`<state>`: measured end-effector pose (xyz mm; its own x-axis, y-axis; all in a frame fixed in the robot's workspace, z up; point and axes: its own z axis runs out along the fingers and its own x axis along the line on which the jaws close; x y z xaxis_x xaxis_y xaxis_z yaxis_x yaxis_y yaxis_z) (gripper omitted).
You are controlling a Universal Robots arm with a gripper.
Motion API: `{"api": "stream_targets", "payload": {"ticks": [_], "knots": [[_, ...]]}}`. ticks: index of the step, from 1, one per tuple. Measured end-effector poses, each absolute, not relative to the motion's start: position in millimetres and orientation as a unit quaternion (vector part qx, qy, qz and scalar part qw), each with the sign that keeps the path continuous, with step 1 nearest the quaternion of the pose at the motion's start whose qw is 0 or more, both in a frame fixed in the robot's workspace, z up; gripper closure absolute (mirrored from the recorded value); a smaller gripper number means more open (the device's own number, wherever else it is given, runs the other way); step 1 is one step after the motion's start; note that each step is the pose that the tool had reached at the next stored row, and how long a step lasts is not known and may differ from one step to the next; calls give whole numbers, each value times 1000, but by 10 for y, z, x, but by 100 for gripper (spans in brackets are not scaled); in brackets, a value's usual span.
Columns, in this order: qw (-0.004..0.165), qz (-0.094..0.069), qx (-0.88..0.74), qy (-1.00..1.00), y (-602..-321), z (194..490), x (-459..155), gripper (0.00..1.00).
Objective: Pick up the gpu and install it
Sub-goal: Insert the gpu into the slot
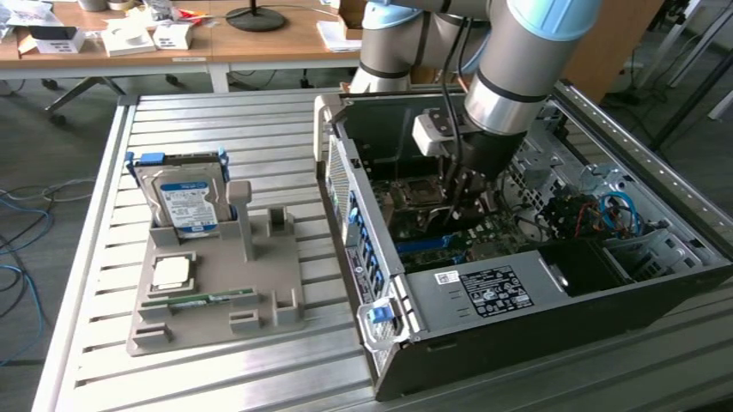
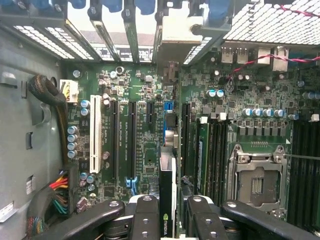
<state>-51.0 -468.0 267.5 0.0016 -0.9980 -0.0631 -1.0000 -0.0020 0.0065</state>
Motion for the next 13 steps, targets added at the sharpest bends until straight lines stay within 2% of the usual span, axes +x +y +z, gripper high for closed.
{"api": "stream_targets", "payload": {"ticks": [13], "knots": [[20,24,-707,706,-4681,2642,-563,74]]}}
